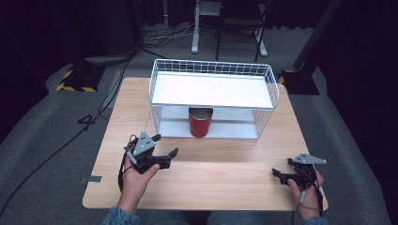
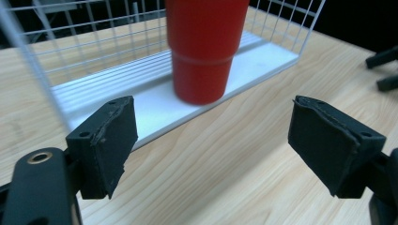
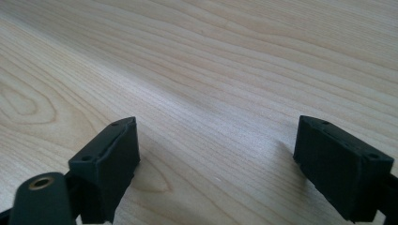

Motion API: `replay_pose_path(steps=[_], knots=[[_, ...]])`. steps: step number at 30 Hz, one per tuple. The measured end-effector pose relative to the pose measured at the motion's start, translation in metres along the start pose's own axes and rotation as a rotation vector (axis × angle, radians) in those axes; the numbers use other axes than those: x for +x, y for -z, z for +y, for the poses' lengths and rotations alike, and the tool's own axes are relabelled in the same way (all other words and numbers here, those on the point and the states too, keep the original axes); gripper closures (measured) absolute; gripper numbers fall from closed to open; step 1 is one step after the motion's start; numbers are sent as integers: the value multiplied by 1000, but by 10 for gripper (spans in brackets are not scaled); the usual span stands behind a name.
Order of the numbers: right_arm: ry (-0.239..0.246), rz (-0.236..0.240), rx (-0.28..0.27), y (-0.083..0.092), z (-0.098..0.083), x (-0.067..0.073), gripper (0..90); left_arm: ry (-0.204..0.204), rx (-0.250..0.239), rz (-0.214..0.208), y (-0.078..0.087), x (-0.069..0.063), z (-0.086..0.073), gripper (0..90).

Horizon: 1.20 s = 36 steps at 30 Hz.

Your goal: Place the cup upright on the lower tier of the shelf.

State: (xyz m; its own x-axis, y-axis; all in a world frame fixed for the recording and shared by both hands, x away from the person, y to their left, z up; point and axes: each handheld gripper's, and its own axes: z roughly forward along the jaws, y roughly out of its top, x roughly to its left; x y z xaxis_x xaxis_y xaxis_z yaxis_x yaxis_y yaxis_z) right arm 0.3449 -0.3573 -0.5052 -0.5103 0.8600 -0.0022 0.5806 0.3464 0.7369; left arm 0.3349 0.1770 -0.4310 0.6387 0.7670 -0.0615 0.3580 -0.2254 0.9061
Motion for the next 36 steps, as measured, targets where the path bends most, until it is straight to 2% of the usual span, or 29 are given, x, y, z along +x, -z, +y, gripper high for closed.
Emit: replay_pose_path(steps=[3, 8, 11, 16, 18, 19, 21, 23, 28, 30, 33, 35, 36], knots=[[0, 0, 0, 0, 0, 0, 149, -27, 6, -17, 12, 5, -7, 158], [1, -1, 0, 0, 0, 0, 150, -73, 49, -33, 25, 12, -18, 158], [3, -1, -2, 0, 0, 0, 149, -76, 74, -44, 33, 18, -25, 157], [1, -1, 0, 0, 0, 0, 149, -59, 126, -47, 42, 28, -40, 155], [0, 0, 0, 0, 0, 0, 149, -76, 182, -7, 42, 32, -48, 155], [1, -1, 0, 0, 0, 0, 149, -84, 193, 12, 42, 33, -51, 157], [5, -2, -2, 0, 0, 0, 150, -80, 192, 14, 43, 35, -55, 156], [6, -1, -3, 0, 0, 0, 150, -50, 195, 13, 43, 38, -61, 157], [8, 0, -3, 0, 0, 0, 152, -43, 261, 28, 40, 46, -76, 156], [10, 1, -3, 0, 0, 0, 152, -45, 278, 50, 38, 50, -81, 157], [9, 1, -1, 0, 0, 0, 153, -28, 302, 90, 35, 54, -88, 157], [10, 1, -2, 0, 0, 0, 154, -17, 348, 120, 32, 57, -92, 155], [10, 1, -2, 0, 0, 1, 154, 15, 365, 117, 31, 60, -92, 146]])
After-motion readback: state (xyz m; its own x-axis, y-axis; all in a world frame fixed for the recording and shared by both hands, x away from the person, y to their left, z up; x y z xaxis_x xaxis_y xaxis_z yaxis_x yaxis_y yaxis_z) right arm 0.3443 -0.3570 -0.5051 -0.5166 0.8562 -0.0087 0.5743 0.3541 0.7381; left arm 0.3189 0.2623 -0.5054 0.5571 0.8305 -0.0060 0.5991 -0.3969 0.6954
